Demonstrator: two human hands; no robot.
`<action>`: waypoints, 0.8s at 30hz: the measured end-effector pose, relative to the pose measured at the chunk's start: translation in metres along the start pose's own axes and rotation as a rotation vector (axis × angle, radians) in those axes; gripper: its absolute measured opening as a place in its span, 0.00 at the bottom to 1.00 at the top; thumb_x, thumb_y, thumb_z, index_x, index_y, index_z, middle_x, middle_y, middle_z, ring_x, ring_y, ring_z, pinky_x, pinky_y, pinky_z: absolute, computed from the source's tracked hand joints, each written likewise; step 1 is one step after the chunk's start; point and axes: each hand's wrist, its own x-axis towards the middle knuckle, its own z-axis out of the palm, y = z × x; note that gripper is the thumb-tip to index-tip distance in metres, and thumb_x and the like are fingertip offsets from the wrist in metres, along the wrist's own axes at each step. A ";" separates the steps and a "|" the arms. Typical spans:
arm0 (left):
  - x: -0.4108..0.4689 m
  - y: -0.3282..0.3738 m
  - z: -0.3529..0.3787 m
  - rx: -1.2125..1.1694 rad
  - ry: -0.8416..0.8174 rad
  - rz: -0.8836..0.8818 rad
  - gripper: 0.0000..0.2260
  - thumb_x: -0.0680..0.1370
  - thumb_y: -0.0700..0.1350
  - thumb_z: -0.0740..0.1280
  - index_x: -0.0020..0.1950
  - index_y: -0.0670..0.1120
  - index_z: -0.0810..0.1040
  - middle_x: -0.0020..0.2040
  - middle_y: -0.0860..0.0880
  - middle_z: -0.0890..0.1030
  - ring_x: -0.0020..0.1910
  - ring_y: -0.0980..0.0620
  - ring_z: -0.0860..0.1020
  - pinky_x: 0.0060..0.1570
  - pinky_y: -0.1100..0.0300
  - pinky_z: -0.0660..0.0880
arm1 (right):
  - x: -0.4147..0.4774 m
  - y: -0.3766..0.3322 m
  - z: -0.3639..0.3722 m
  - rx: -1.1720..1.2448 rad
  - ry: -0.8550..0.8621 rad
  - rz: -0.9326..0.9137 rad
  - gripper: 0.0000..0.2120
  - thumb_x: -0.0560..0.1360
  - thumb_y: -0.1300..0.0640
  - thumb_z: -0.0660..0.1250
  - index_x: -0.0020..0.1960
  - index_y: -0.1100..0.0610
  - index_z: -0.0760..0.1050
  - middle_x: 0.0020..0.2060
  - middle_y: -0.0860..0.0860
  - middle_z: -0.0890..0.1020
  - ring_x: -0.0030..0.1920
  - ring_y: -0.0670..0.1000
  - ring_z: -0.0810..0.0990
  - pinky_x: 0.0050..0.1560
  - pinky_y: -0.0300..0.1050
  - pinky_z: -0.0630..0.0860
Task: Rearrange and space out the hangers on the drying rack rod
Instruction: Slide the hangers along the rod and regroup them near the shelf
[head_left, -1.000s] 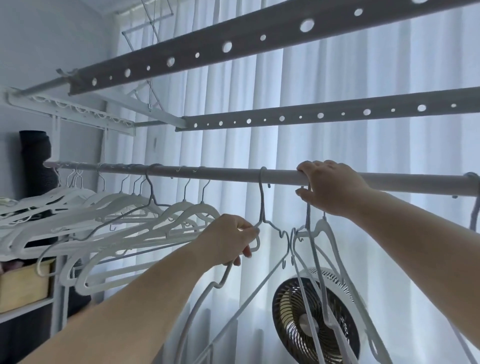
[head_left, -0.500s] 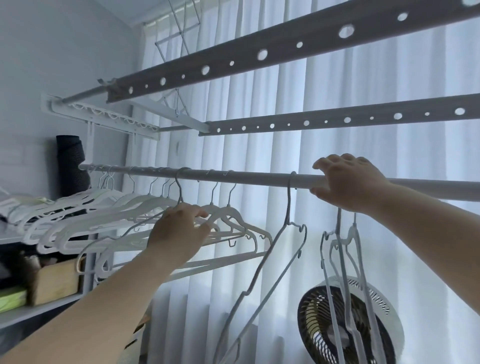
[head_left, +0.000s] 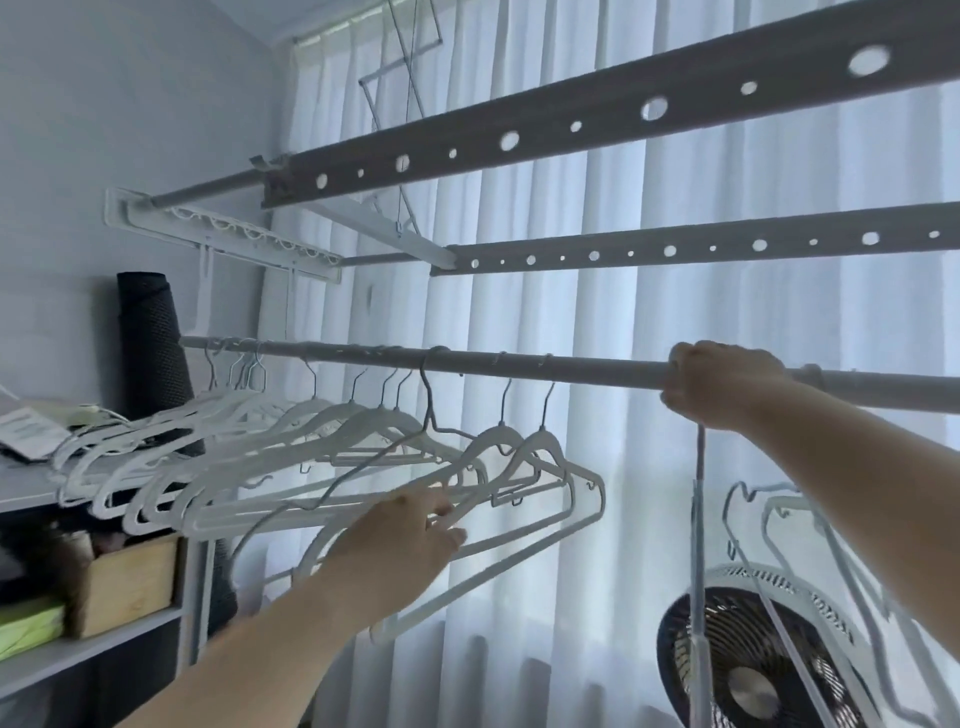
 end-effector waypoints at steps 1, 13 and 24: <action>0.001 -0.005 0.003 -0.050 -0.022 0.008 0.09 0.78 0.48 0.58 0.54 0.48 0.74 0.36 0.54 0.77 0.31 0.52 0.74 0.33 0.62 0.68 | -0.001 0.000 0.002 -0.007 -0.006 0.020 0.16 0.78 0.55 0.54 0.64 0.56 0.66 0.59 0.53 0.74 0.59 0.56 0.74 0.51 0.45 0.65; 0.010 -0.025 -0.009 -0.069 -0.084 0.151 0.12 0.80 0.46 0.53 0.44 0.52 0.75 0.27 0.55 0.76 0.19 0.61 0.68 0.33 0.62 0.70 | -0.021 -0.008 0.007 -0.063 0.069 0.125 0.17 0.78 0.56 0.57 0.65 0.59 0.66 0.60 0.58 0.74 0.61 0.58 0.71 0.62 0.50 0.64; 0.031 0.001 0.004 -0.045 -0.088 0.247 0.16 0.80 0.45 0.52 0.32 0.50 0.65 0.34 0.51 0.75 0.33 0.51 0.70 0.38 0.58 0.66 | -0.021 -0.012 0.002 -0.099 0.002 0.093 0.17 0.78 0.54 0.56 0.65 0.57 0.64 0.61 0.56 0.73 0.63 0.57 0.69 0.62 0.50 0.64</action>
